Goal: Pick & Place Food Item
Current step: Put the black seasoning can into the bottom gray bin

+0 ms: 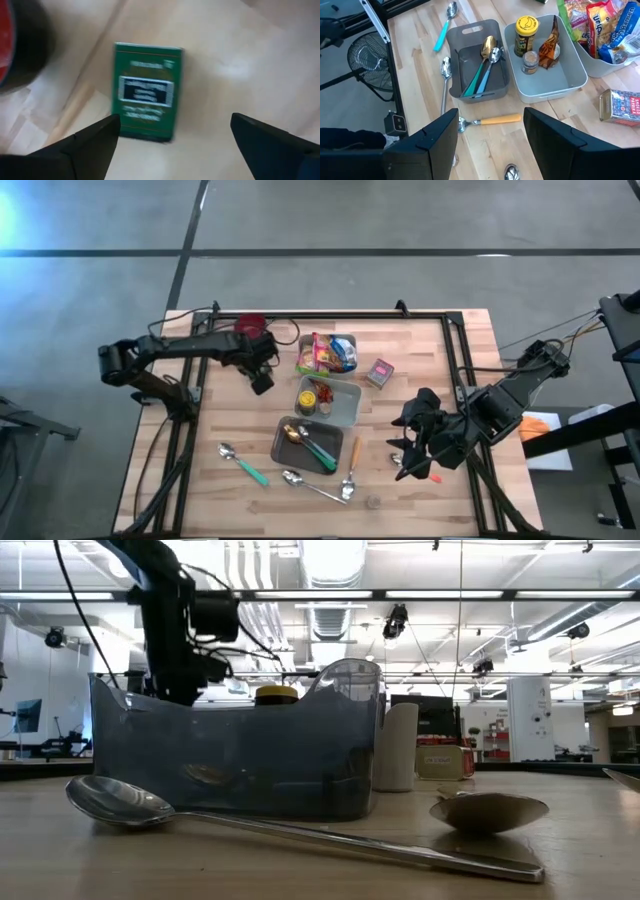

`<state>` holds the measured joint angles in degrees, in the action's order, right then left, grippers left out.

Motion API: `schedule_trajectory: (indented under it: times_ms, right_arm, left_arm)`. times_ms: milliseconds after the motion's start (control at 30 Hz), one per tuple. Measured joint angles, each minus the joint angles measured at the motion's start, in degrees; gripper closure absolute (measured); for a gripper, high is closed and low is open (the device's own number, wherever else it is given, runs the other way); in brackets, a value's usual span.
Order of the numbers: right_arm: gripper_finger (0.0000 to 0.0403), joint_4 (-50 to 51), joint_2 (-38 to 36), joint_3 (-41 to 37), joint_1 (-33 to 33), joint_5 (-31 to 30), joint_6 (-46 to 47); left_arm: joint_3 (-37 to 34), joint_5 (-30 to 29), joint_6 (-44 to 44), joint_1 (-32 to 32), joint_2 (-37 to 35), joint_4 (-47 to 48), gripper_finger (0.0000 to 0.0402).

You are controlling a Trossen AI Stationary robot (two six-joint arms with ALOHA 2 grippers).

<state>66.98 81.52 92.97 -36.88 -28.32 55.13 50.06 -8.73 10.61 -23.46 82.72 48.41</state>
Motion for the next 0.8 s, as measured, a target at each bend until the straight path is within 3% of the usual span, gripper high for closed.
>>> schedule_trajectory:
  times_ms: [367,533,800]
  right_arm:
    - [0.0181,-0.1,0.0,0.0,0.0,0.3,1.5]
    - [0.0181,-0.1,0.0,0.0,0.0,0.3,1.8]
    - [0.0181,-0.4,0.0,0.0,0.0,0.3,1.9]
  left_arm:
    - [-1.7,-0.1,-3.7,-8.1,0.0,-3.0,0.0028]
    - [-1.7,3.7,-9.0,-8.7,0.6,-3.1,0.0028]
    - [-1.7,3.8,-14.9,-9.1,4.1,-3.4,0.0028]
